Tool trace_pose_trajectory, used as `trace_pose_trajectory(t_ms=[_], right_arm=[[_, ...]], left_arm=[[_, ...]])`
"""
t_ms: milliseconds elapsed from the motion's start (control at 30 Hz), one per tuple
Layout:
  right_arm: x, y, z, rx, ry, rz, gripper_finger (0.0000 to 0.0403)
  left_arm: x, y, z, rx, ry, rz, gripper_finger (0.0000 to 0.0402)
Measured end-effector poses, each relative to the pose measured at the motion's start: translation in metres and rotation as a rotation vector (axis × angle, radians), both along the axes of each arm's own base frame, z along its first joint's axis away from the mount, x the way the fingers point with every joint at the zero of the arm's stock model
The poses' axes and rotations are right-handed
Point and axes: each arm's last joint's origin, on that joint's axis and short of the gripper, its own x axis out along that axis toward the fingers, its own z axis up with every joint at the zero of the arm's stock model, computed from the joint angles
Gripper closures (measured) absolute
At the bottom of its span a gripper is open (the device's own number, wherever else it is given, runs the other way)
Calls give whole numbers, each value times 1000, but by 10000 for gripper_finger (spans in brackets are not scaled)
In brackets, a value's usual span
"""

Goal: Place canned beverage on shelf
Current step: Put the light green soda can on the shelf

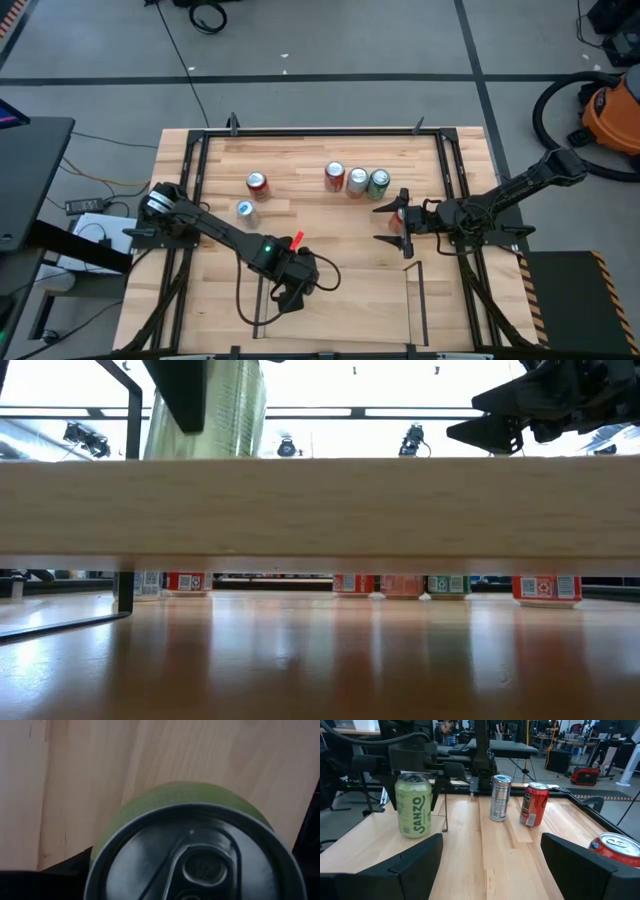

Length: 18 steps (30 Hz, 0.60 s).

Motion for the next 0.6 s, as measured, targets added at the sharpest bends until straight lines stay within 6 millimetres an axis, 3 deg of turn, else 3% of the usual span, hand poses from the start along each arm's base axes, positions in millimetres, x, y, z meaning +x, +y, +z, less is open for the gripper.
trace_pose_trajectory(t_ms=[400, 600], right_arm=[[0, 0, 0, -2, 0, 0, 55], [0, 0, 0, -2, 0, 0, 55]], left_arm=[[0, 0, 1, -6, 5, -9, 37], [2, 0, 31, 17, -30, -8, 36]])
